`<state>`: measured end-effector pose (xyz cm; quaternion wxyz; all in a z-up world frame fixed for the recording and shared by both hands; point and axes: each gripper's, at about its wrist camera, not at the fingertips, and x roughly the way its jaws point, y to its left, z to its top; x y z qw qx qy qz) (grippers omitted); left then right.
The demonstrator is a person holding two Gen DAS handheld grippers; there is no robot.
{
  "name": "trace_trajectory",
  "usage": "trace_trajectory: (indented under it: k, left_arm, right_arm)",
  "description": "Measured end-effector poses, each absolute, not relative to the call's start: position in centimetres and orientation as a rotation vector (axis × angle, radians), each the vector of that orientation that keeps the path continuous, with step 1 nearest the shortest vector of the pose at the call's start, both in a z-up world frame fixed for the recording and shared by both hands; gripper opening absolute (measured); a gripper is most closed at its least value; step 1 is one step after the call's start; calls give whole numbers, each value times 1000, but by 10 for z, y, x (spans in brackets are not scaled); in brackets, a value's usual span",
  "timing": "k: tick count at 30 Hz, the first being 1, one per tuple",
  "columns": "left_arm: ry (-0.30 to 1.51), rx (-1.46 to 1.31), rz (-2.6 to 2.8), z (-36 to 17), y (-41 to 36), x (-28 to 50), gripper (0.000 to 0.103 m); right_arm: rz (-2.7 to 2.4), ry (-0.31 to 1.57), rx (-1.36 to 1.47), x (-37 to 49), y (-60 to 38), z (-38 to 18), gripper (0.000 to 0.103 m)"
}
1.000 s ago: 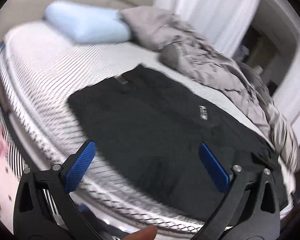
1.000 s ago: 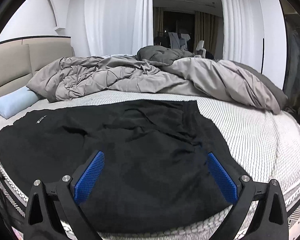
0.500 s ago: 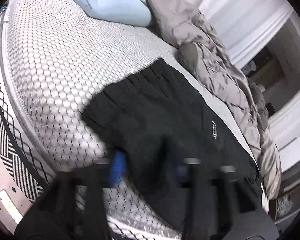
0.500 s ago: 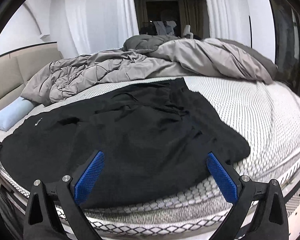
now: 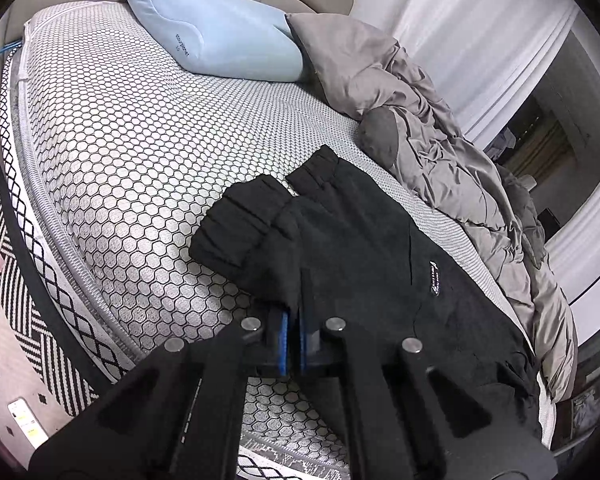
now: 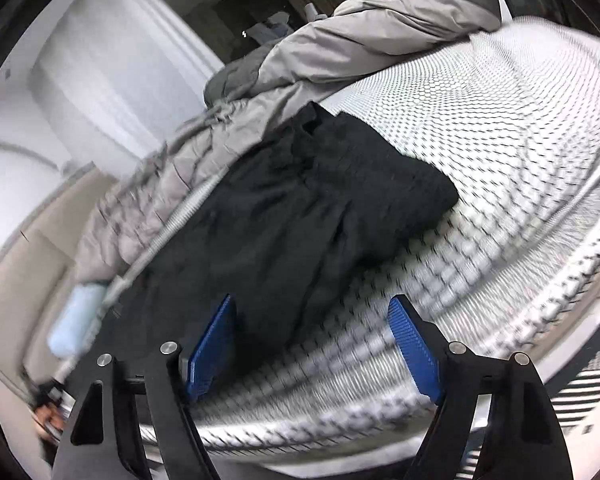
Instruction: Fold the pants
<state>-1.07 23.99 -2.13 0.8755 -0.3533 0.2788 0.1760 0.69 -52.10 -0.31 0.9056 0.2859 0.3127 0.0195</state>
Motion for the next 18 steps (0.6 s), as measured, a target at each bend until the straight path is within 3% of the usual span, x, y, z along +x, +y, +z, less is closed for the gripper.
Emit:
trace_trajectory:
  k: [1, 2, 6, 12, 18]
  left_arm:
    - [584, -736, 370, -21, 240, -9, 1]
    - [588, -736, 372, -22, 240, -10, 1]
    - [595, -734, 364, -24, 235, -10, 1]
    - [586, -729, 339, -20, 230, -13, 1]
    - [524, -705, 303, 13, 231, 2, 1]
  right_arm:
    - [44, 639, 609, 13, -524, -2, 79]
    - [32, 641, 624, 20, -527, -3, 71]
    - [-45, 662, 694, 30, -541, -7, 10]
    - [-82, 597, 731, 6, -549, -4, 7]
    - [-81, 511, 651, 15, -535, 36, 7]
